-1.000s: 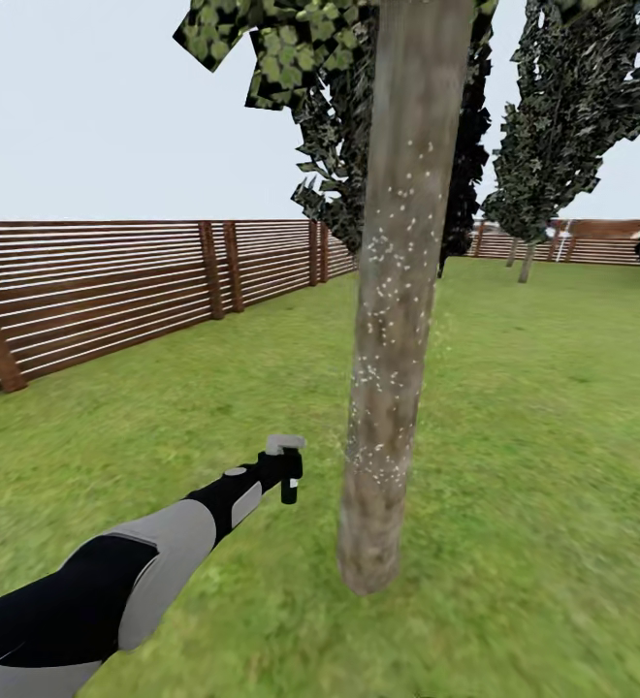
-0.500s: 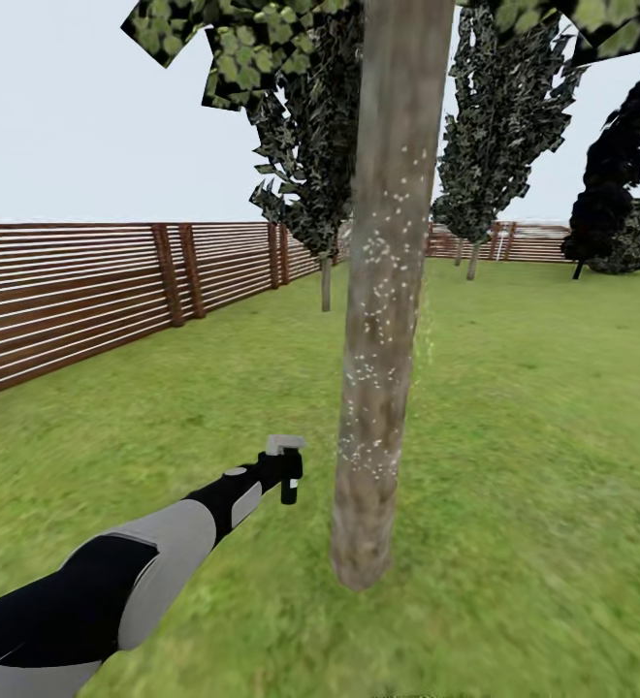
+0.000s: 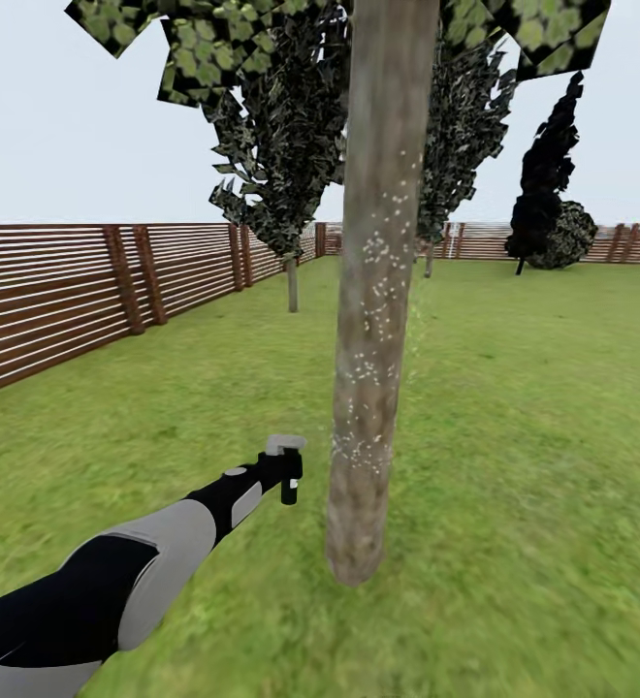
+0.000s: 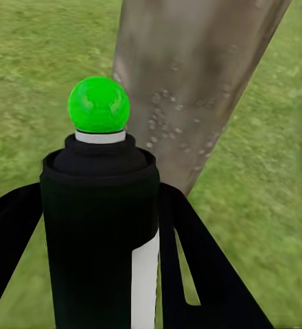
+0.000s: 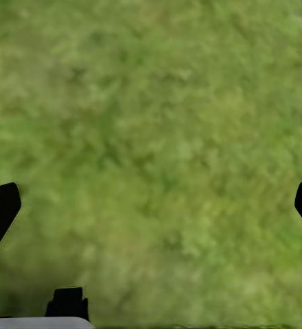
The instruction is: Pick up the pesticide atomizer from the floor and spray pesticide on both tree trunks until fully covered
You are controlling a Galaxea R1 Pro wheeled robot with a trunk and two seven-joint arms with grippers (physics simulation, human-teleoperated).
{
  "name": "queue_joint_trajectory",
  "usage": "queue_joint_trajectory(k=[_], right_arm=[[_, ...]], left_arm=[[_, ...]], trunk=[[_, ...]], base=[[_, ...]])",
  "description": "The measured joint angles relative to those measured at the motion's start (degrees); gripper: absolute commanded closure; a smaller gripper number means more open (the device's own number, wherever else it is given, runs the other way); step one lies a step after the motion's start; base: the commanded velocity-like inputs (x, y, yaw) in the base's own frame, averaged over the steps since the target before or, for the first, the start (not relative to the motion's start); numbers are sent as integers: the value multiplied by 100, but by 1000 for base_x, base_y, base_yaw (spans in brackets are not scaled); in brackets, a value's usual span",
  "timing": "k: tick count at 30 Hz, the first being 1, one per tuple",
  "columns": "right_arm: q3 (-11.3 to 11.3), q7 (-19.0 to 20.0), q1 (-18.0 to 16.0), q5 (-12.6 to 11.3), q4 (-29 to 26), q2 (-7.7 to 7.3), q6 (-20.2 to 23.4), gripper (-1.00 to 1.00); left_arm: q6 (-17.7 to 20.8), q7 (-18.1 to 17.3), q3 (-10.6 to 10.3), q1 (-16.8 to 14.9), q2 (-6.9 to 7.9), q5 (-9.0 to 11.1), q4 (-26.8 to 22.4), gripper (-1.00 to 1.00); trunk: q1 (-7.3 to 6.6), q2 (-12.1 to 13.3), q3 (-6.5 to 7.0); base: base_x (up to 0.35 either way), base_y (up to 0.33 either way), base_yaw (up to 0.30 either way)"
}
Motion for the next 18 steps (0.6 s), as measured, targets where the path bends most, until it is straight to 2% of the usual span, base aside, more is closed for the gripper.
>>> queue_joint_trajectory(k=[18], right_arm=[[2,0,0,0,0,0,4,-100]], left_arm=[[-1,-1,-1,0,0,-1,0,100]], trunk=[[0,0,-35]], base=[[0,350,-295]])
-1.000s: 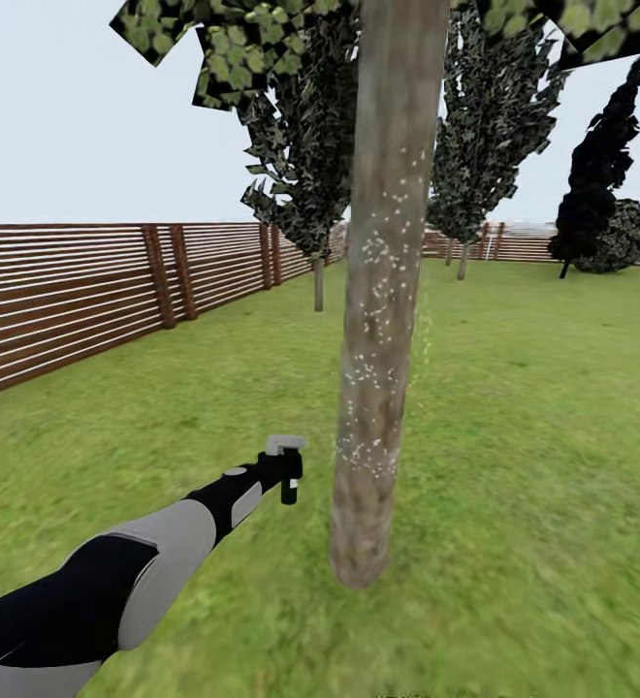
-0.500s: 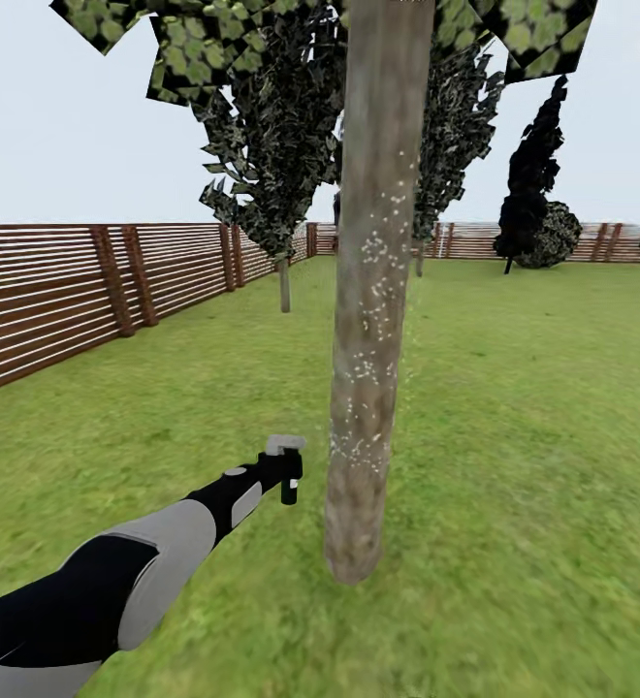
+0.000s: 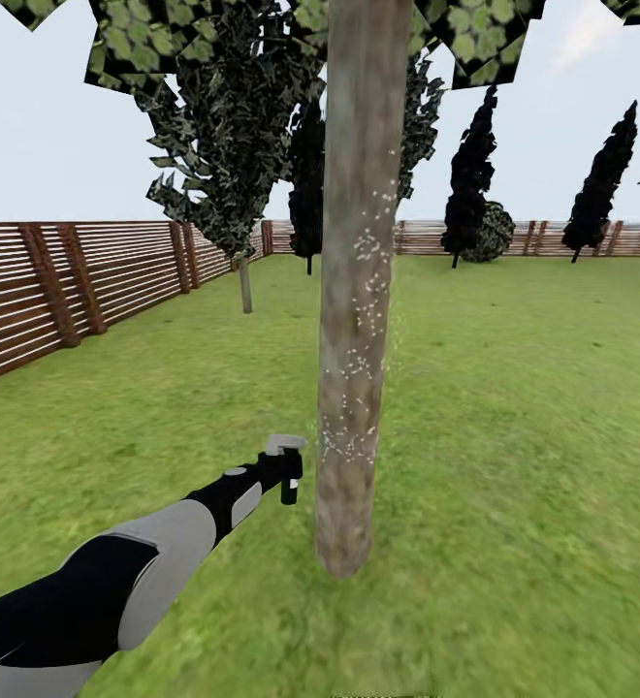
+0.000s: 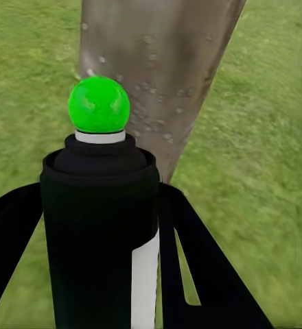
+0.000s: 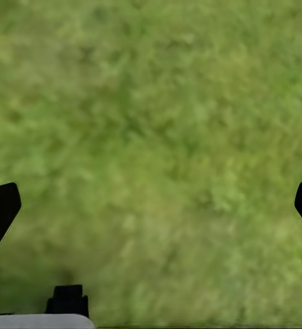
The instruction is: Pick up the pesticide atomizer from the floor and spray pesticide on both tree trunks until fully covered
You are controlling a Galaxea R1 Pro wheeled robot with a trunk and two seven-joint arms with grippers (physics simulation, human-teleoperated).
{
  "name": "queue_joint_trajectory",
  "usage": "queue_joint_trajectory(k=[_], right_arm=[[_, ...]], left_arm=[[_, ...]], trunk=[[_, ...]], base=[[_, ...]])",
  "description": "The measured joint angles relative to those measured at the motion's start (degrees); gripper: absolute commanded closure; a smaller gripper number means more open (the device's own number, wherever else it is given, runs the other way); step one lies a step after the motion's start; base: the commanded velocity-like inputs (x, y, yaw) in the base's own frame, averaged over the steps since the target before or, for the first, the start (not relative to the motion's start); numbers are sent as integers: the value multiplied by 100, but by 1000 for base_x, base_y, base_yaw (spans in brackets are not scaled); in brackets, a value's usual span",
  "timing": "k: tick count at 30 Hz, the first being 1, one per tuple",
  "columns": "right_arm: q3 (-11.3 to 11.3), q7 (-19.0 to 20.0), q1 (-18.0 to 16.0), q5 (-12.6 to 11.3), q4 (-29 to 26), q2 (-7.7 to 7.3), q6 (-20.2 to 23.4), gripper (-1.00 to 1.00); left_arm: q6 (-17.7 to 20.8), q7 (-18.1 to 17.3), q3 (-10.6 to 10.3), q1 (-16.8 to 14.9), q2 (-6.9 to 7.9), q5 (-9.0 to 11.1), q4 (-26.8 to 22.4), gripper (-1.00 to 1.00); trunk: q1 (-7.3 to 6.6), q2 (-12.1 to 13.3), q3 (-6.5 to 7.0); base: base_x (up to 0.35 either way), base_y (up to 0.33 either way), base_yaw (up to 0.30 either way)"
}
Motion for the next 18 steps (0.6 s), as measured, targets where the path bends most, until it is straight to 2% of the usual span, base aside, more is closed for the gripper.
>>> queue_joint_trajectory(k=[6,11,15,18], right_arm=[[-1,0,0,0,0,0,2,-100],[3,0,0,2,2,6,-3,-100],[7,0,0,8,8,123,-1,-100],[0,-2,0,9,4,112,-3,-100]], left_arm=[[1,0,1,0,0,-2,0,100],[1,5,2,0,0,1,0,100],[1,9,8,0,0,10,-4,100],[-34,3,-5,5,0,13,6,100]], trunk=[[0,0,-16],[0,0,-16],[0,0,-16],[-1,-1,-16]], base=[[0,350,-294],[0,350,-86],[0,350,-264],[0,154,-102]])
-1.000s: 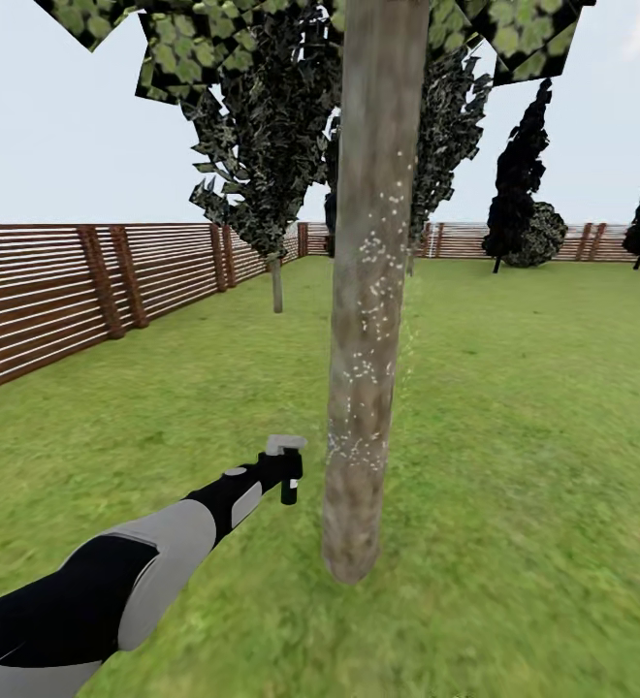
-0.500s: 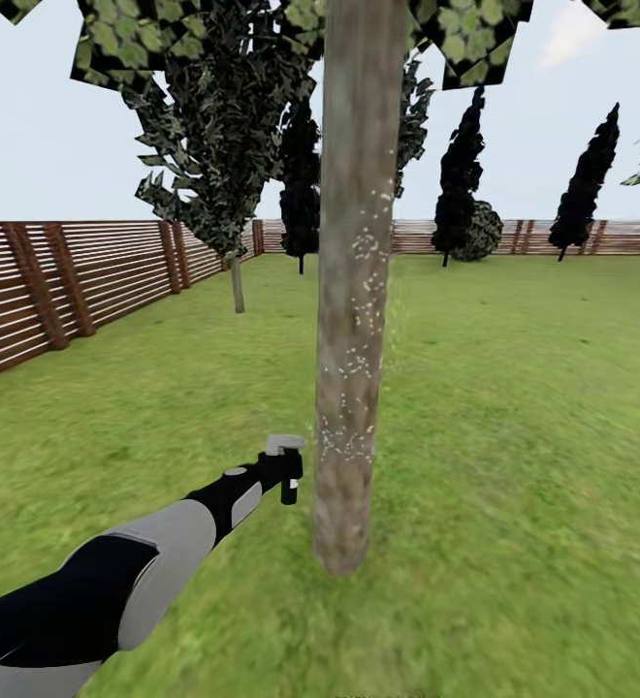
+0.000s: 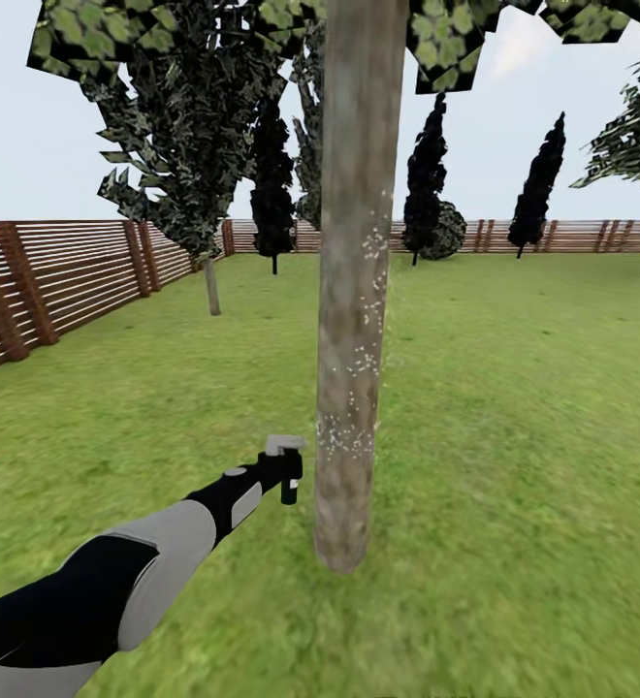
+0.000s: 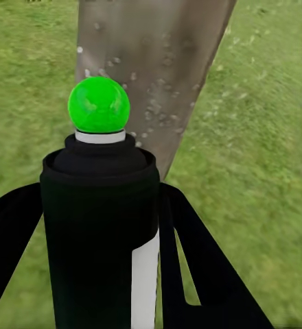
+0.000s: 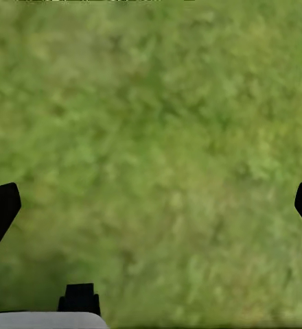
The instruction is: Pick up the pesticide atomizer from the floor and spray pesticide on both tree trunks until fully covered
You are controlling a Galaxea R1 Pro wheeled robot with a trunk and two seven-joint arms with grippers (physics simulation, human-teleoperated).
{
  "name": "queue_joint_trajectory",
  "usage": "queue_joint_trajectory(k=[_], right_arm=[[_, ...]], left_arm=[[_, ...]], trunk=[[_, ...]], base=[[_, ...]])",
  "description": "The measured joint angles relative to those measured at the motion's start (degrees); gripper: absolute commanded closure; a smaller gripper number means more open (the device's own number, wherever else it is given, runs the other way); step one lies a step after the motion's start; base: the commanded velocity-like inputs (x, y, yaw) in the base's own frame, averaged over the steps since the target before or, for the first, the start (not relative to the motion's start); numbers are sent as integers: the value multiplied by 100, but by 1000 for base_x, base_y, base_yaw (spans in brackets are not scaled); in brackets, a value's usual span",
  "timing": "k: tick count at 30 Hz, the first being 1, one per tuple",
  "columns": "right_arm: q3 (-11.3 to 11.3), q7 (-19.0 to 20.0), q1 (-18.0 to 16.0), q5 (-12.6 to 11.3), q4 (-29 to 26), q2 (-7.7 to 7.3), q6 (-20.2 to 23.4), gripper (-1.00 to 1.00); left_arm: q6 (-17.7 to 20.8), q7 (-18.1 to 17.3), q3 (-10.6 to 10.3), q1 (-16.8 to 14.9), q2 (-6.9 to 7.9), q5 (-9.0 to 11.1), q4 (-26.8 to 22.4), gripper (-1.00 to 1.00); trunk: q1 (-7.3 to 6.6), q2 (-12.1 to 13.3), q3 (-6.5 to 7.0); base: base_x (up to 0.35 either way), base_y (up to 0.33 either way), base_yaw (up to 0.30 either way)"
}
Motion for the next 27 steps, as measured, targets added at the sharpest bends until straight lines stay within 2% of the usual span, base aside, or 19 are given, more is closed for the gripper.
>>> queue_joint_trajectory(k=[7,9,10,12,13,14,16,18,20,21,22,23,24,25,27], right_arm=[[-15,-20,0,-6,-3,-67,1,-100],[-12,-36,0,-4,-2,-68,8,-100],[-7,-36,0,-1,1,-68,12,-100],[-3,-34,0,3,4,-68,20,-100],[-3,-28,0,6,5,-68,25,-100],[-2,-26,0,8,5,-79,31,-100],[-2,-25,0,8,5,-103,34,-100],[-2,-25,0,9,5,-108,34,-100],[-1,-24,0,9,5,-111,34,-100],[-2,-24,0,9,5,-112,34,-100],[-2,-24,0,9,5,-112,34,-100],[-2,-24,0,9,5,-112,34,-100],[-2,-24,0,9,5,-112,34,-100],[-2,-24,0,9,6,-112,34,-100],[-2,-24,0,9,6,-112,34,-100]], left_arm=[[39,16,-17,54,0,17,-115,100],[65,7,-27,53,0,16,-501,100],[250,2,-55,55,0,10,-695,100],[1357,1,-63,54,0,20,-1482,100],[2543,-2,-86,59,0,-5,-2174,100],[3391,-7,-77,49,0,31,-3090,100],[4266,-6,-71,-7,0,18,-3516,100],[4651,1,-60,-308,0,13,-3598,100],[5204,4,-48,-996,0,28,-3629,100],[5389,4,-36,-1193,0,33,-3634,100],[5519,7,60,-1427,1,-12,-3623,100],[5608,5,158,-1595,0,38,-3615,100],[5899,8,341,-1836,1,-24,-3601,100],[6037,4,416,-2053,0,48,-3596,100],[6131,2,468,-2338,0,18,-3588,100]], trunk=[[1,1,0],[1,1,1],[1,1,1],[1,0,2],[1,2,-1],[1,0,2],[1,1,1],[1,1,2],[0,0,2],[0,0,2],[1,2,1],[0,-1,2],[1,2,1],[0,0,2],[1,0,2]], base=[[0,8,-5],[0,0,0],[0,0,0],[0,0,0],[0,0,0],[0,0,0],[0,0,0],[0,0,0],[0,0,0],[0,0,0],[0,0,0],[0,0,0],[0,0,0],[0,0,0],[0,0,0]])
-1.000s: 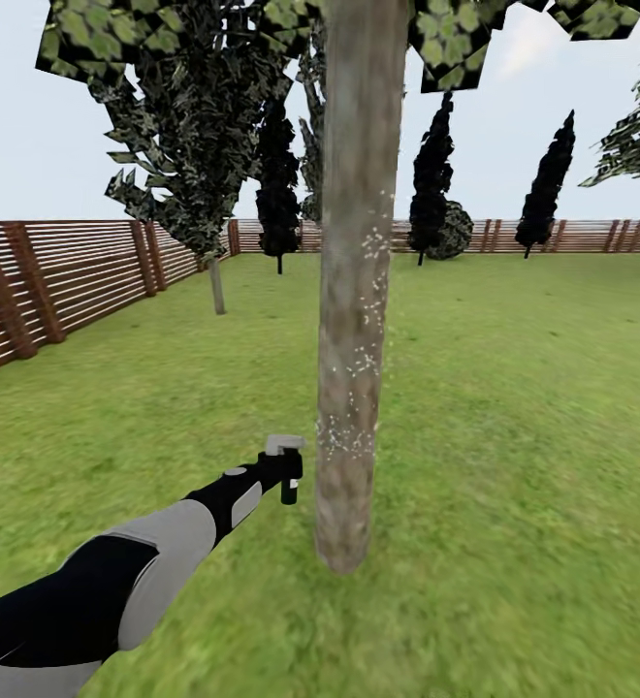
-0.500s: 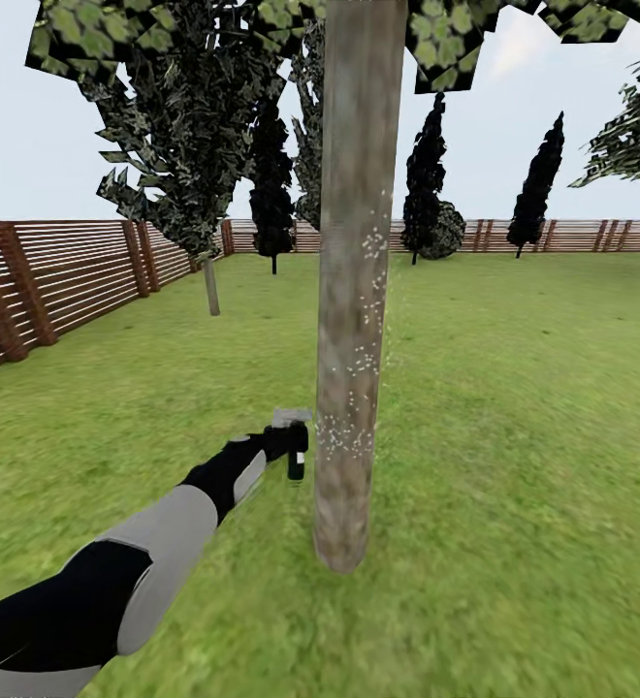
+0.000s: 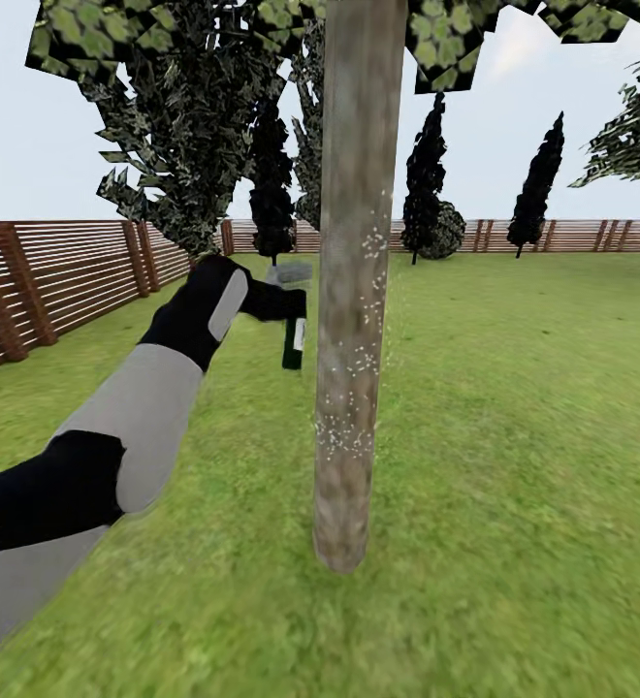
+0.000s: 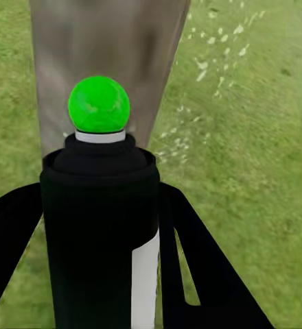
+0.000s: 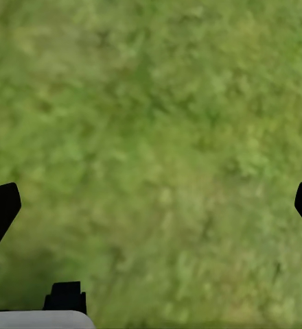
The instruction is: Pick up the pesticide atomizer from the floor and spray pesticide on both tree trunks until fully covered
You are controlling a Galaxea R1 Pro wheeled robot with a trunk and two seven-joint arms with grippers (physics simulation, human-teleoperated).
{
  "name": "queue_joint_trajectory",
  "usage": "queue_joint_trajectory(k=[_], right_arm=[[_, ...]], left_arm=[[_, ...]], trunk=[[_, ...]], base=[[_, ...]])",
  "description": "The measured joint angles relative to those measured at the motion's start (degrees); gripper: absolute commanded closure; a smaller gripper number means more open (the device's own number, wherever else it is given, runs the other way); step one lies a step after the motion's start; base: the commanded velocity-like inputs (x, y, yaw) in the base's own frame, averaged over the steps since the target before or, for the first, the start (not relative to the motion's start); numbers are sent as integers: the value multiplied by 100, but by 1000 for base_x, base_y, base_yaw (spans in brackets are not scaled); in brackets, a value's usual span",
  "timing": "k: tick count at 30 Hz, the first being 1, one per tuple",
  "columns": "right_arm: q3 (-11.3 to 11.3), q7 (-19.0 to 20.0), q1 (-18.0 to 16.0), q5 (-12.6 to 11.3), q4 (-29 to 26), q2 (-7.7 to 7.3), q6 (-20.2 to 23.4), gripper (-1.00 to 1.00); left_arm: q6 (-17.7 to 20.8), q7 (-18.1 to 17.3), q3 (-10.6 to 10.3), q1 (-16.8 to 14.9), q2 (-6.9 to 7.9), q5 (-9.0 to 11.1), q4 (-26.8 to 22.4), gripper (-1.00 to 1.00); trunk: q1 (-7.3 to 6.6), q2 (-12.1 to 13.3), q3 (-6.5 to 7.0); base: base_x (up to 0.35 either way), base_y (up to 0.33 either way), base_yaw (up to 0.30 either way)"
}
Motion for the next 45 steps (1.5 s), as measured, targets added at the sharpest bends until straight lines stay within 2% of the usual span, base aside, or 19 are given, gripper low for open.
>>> queue_joint_trajectory(k=[2,4,6,7,8,13,19,23,25,26,27,28,30,36,40,43,45], right_arm=[[0,0,0,0,0,0,0,-100],[0,0,0,0,0,0,0,-100],[0,2,0,0,0,0,0,-100],[0,1,0,0,0,0,0,-100],[0,0,0,0,0,0,0,-100],[-1,0,0,-1,0,-24,0,-100],[0,8,0,0,2,-43,9,-100],[0,9,0,0,0,-38,9,-100],[0,9,0,0,1,-38,9,-100],[0,9,0,0,0,-37,9,-100],[0,9,0,0,3,-37,9,-100],[0,9,0,0,1,-36,9,-100],[0,9,0,0,0,-35,9,-100],[0,9,0,0,0,-36,9,-100],[0,9,0,0,1,-40,9,-100],[-1,9,0,0,3,-39,9,-100],[0,9,0,0,2,-39,9,-100]], left_arm=[[38,3,53,-240,0,1,2,100],[49,-2,410,-498,1,-7,37,100],[54,-4,562,-806,0,0,280,100],[53,-4,623,-1103,0,-17,536,100],[58,-6,647,-1302,0,30,676,100],[58,-6,668,-2227,0,20,1142,100],[57,3,676,-2876,0,4,1400,100],[58,3,733,-3033,0,0,1418,100],[60,-1,1045,-3043,0,58,1423,100],[61,-3,1125,-3044,0,153,1425,100],[64,-6,1222,-3045,0,609,1428,100],[59,-6,1241,-3046,0,762,1434,100],[56,-5,1253,-3045,0,883,1553,100],[37,24,1254,-3045,0,914,2088,100],[3,22,1220,-3045,0,908,2674,100],[-366,22,1203,-3041,0,895,3348,100],[-450,22,1207,-3036,0,754,3478,100]], trunk=[[0,0,0],[0,0,0],[0,0,0],[1,1,0],[-1,-1,0],[0,-1,0],[0,0,-1],[0,1,-1],[0,1,-1],[0,1,-1],[0,1,-1],[0,1,-1],[1,1,-2],[0,1,-2],[1,1,-2],[1,2,-2],[0,1,-2]], base=[[0,0,0],[0,0,0],[0,0,0],[0,0,0],[0,0,0],[0,0,0],[0,0,0],[0,0,0],[0,0,0],[0,0,0],[0,0,0],[0,0,0],[0,0,0],[0,0,0],[0,0,0],[0,0,0],[0,0,0]])
